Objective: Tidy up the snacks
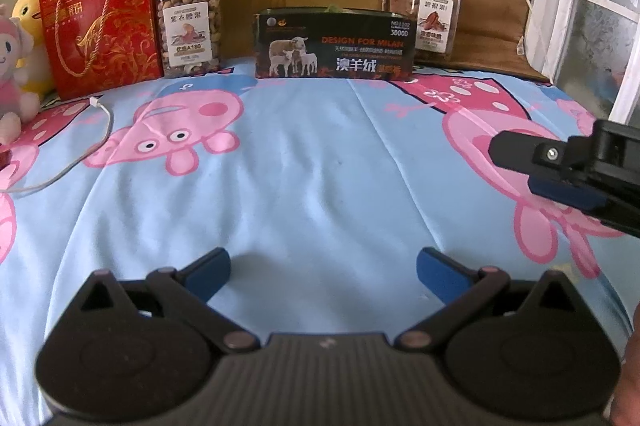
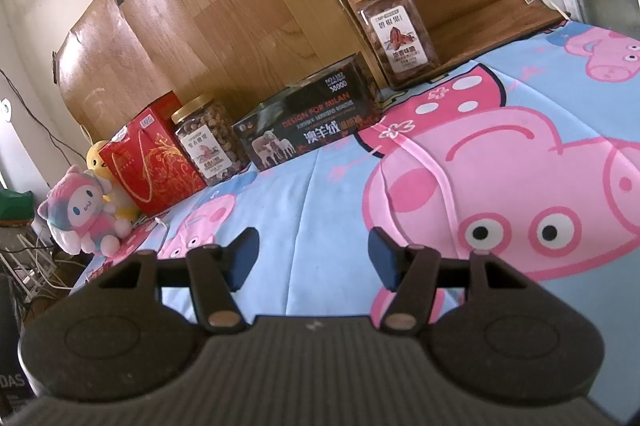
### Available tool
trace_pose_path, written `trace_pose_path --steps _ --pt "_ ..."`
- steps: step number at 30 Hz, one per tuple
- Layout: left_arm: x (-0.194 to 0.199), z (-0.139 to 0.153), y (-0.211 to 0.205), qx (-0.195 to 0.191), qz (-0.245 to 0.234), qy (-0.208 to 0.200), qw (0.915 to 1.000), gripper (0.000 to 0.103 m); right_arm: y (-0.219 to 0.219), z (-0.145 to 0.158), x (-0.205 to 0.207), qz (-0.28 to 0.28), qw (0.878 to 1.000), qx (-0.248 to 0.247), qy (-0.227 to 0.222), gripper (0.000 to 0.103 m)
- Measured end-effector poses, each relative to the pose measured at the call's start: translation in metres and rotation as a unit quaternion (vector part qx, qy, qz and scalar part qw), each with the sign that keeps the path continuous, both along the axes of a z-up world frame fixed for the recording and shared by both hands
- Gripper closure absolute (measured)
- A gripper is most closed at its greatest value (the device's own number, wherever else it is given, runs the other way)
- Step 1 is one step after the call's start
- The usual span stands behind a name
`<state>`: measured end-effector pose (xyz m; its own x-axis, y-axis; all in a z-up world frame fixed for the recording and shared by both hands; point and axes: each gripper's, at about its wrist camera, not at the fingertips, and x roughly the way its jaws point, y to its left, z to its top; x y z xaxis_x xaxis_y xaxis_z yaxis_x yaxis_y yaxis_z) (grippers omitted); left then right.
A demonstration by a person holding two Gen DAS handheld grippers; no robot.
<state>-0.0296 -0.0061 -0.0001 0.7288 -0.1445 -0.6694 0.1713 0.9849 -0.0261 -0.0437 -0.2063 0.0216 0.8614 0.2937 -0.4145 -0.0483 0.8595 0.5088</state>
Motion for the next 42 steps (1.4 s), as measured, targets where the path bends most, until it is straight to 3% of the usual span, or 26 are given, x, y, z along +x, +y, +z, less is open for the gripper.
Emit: trace_pose_path --steps 12,42 --pt "0.004 0.0 0.011 0.006 0.041 0.003 0.9991 0.0 0.002 -0.001 0.001 0.003 1.0 0.0 0.004 0.038" --pt "0.006 0.0 0.015 0.019 0.054 -0.004 0.9984 0.0 0.006 0.0 -0.003 0.002 1.0 -0.009 -0.006 0.036"
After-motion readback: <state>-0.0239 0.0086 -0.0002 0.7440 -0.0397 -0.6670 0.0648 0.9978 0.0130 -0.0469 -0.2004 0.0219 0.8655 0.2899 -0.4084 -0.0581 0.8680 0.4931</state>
